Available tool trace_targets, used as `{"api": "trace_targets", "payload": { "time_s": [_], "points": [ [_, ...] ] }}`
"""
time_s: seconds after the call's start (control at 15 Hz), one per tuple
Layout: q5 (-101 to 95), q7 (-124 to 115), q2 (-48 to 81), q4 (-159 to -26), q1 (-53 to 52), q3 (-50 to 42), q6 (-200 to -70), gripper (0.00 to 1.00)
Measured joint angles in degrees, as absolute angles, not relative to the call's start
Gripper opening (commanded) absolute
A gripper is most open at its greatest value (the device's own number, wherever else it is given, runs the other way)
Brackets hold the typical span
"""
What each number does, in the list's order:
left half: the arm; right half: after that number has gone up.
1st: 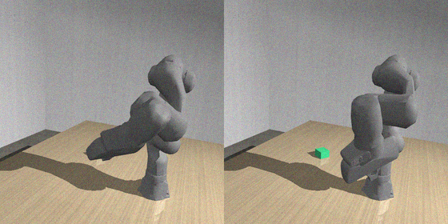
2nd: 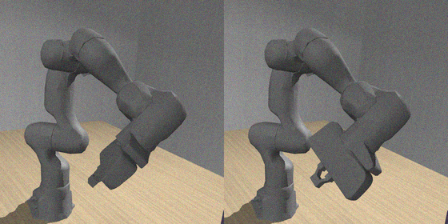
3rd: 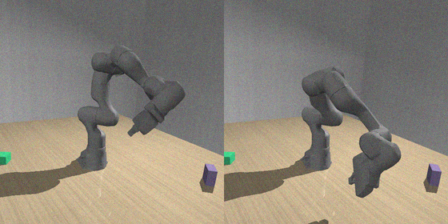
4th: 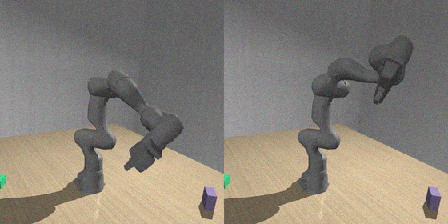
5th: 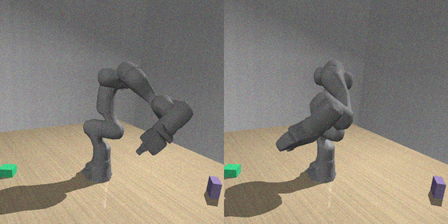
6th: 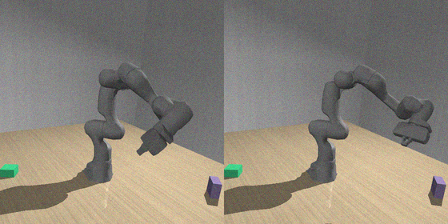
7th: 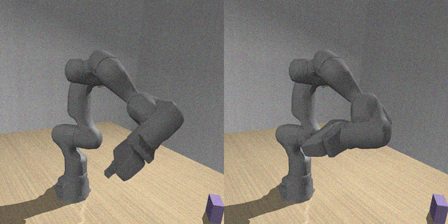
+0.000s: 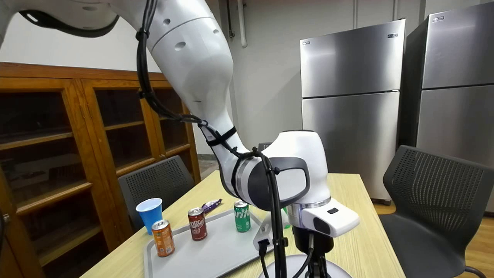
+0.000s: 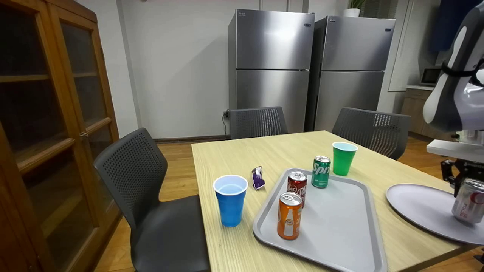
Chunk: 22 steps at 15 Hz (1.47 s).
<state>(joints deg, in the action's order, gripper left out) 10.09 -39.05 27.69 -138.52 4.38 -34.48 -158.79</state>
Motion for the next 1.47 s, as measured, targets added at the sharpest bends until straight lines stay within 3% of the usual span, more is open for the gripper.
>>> {"api": "trace_targets", "payload": {
  "time_s": [0.73, 1.47],
  "points": [
    [10.1, -36.8, 13.0, -143.0, 4.6, -24.9, -158.8, 0.41],
    [10.1, -32.9, 11.3, -145.1, 3.1, -10.9, -159.4, 0.41]
  ]
}}
